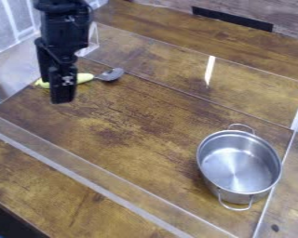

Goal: Move the green spoon to the right

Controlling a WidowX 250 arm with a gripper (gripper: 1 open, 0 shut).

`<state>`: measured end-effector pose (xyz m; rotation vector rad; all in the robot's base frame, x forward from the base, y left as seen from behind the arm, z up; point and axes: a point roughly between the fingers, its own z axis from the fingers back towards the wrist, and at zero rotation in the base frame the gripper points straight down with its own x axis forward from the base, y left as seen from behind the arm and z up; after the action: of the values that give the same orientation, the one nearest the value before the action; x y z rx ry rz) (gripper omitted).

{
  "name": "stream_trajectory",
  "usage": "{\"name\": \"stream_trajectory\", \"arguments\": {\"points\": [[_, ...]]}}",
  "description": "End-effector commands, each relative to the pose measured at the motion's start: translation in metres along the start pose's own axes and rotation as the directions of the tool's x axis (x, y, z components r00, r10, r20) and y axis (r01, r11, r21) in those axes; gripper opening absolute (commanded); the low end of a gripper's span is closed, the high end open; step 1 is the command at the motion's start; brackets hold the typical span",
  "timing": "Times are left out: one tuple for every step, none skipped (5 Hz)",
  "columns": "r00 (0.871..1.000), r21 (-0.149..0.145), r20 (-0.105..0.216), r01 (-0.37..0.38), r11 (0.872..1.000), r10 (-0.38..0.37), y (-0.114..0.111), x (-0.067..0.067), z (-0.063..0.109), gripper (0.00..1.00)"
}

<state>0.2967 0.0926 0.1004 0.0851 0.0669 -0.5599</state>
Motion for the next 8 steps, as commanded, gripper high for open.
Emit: {"name": "stream_trajectory", "arguments": {"points": [[0.993, 0.101, 0.063, 0.098, 0.99, -0.104, 0.036, 0.007, 0.006, 1.0], [0.976, 0.148, 0.1, 0.179, 0.973, -0.195, 0.055, 0.012, -0.005, 1.0], [0.962, 0.182, 0.128, 0.214, 0.96, -0.239, 0.064, 0.012, -0.016, 1.0], [0.951, 0.199, 0.154, 0.234, 0.951, -0.267, 0.071, 0.012, -0.026, 1.0], [0.943, 0.201, 0.187, 0.237, 0.951, -0.274, 0.077, 0.009, -0.018, 1.0], [0.933, 0.212, 0.208, 0.25, 0.945, -0.294, 0.086, 0.011, -0.008, 1.0], [0.898, 0.21, 0.23, 0.331, 0.92, -0.376, 0.092, 0.018, -0.017, 1.0], [0.862, 0.207, 0.253, 0.395, 0.895, -0.439, 0.096, 0.021, -0.026, 1.0]]}}
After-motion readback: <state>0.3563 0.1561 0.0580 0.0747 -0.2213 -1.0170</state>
